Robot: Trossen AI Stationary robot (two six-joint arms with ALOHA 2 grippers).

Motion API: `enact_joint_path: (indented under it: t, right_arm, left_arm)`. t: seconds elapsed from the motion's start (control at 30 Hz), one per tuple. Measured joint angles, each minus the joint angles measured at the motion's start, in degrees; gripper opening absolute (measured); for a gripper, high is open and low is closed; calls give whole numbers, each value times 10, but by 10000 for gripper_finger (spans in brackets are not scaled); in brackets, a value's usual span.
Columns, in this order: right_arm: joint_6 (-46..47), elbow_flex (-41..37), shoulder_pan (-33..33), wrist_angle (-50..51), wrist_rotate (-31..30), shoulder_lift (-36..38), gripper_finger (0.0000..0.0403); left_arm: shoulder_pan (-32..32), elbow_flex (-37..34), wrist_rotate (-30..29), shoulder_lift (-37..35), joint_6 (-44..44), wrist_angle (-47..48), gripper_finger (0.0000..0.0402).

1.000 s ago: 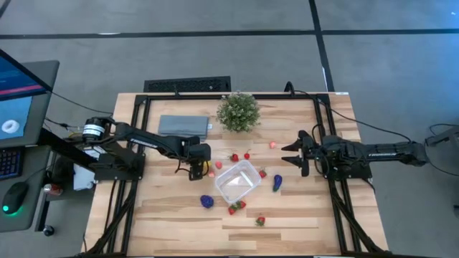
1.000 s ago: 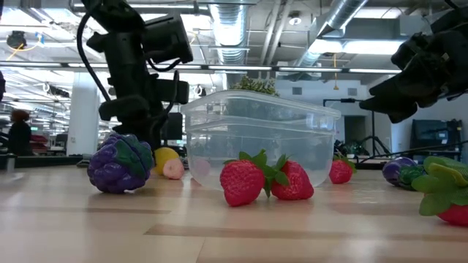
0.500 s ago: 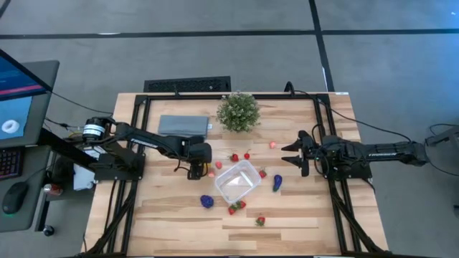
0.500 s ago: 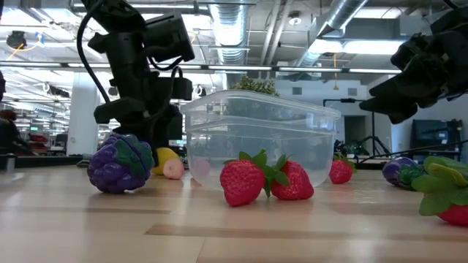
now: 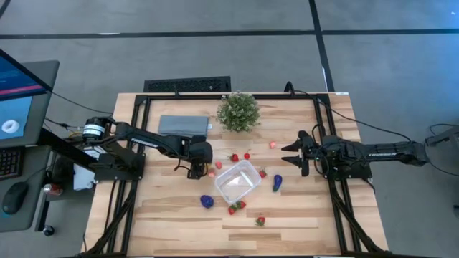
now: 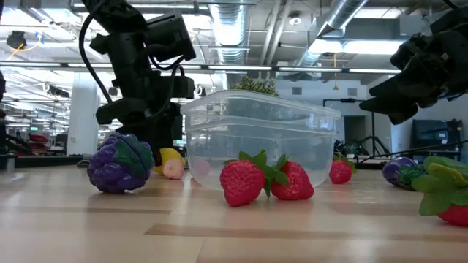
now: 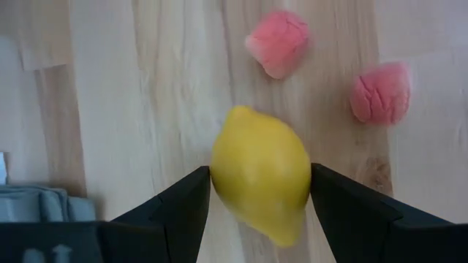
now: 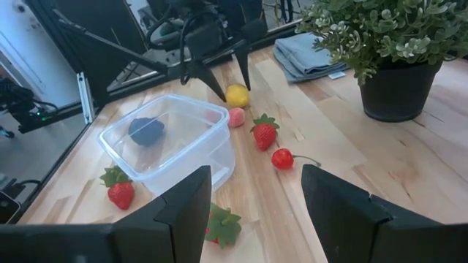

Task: Pick and placing Produce into tupperware
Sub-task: Put the lemon into the transparent bin

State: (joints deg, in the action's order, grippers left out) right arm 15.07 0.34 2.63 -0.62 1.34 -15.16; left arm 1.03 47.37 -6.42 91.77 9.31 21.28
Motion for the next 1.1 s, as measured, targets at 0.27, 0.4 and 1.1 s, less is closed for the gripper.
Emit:
enact_joint_path:
  t: [0.27, 0.4, 1.1]
  right_arm:
    - [0, 0, 0, 0, 0, 0, 238]
    - [1, 0, 0, 0, 0, 0, 238]
    - [15, 0, 0, 0, 0, 0, 238]
  left_arm:
    - [6, 0, 16, 1, -12, -15, 224]
    - [13, 0, 31, 1, -16, -14, 224]
    - [16, 0, 36, 2, -31, 2, 197]
